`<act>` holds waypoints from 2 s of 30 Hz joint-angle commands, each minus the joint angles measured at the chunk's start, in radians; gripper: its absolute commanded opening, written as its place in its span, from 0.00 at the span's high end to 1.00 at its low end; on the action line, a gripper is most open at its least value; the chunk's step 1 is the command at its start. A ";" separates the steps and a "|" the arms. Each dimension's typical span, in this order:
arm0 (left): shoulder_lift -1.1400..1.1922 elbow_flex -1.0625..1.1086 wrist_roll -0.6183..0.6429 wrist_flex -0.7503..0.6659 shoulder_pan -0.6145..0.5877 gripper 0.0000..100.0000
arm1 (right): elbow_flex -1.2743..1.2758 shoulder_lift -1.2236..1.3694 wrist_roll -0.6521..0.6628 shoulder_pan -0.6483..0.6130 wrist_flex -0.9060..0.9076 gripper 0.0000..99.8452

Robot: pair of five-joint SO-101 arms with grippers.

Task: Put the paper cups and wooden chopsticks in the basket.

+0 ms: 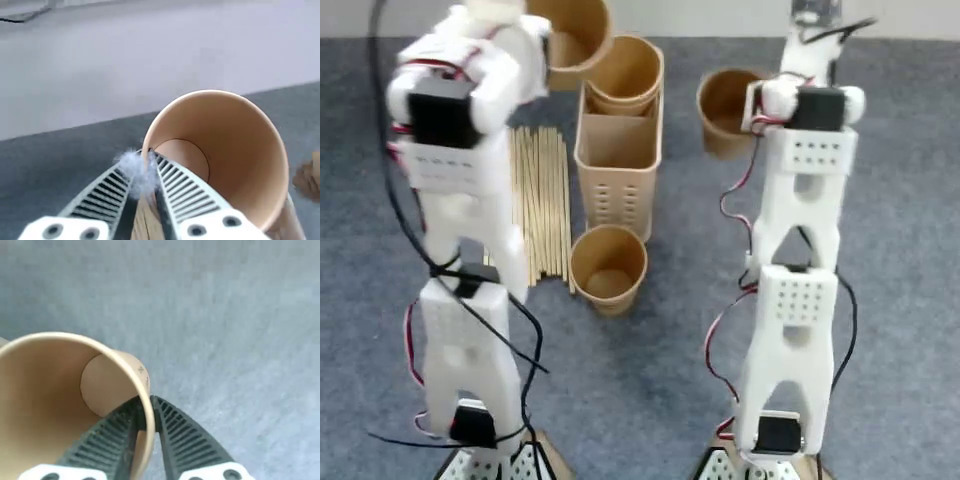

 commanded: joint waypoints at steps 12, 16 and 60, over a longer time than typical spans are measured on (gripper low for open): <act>-0.048 -0.012 -0.003 -0.141 0.120 1.00 | 0.251 -0.450 0.032 -0.136 0.015 0.99; -0.050 0.137 -0.003 -0.259 0.104 1.00 | 0.251 -0.450 0.028 -0.136 0.015 0.99; -0.058 -0.028 -0.008 -0.014 -0.162 0.80 | 0.309 -0.177 0.025 -0.292 -0.440 0.87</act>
